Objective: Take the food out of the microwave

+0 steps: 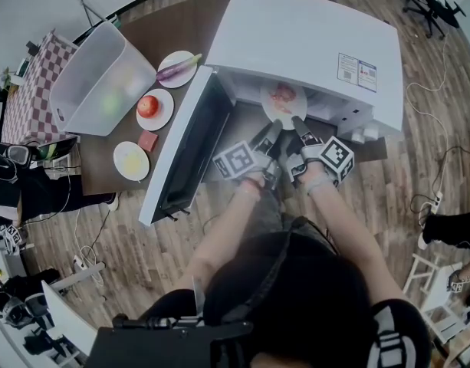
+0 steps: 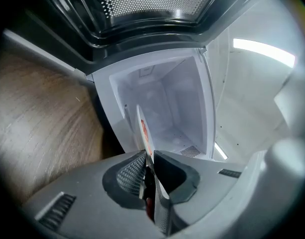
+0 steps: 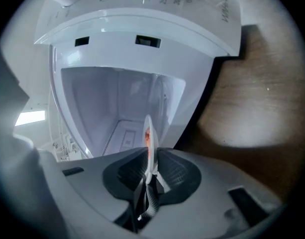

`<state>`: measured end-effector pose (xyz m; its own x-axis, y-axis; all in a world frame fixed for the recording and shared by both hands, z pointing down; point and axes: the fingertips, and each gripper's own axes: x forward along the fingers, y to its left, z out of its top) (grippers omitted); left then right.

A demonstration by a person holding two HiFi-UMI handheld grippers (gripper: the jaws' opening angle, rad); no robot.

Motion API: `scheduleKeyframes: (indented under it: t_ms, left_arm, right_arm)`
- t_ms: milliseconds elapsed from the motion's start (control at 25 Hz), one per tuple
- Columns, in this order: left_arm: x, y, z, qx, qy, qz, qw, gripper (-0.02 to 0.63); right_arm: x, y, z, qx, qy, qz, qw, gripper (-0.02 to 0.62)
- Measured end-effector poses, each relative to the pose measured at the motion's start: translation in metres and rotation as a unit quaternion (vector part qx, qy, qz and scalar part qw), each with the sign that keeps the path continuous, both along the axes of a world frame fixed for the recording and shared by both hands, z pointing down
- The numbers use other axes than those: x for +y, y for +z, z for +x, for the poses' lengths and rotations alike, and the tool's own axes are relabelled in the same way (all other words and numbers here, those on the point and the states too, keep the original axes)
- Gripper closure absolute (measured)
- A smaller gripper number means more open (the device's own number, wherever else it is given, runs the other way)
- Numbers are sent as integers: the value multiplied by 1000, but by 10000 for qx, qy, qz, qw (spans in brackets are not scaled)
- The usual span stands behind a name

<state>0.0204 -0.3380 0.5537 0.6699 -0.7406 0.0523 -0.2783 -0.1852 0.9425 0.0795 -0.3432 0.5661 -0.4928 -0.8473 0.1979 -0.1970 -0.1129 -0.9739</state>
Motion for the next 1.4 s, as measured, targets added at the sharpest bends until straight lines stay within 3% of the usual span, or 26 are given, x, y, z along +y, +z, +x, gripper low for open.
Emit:
scheduleKeyframes:
  t_ms: [800,1400]
  left_arm:
    - [3,-8,1,-244,105,213,9994,565]
    - [18,-10,-1,-304,126,247,9992,569]
  right_arm:
    - [1,-6,1,-134,26,167,9998,566]
    - [16,-3,-1,-39,-148,-98,9998,580]
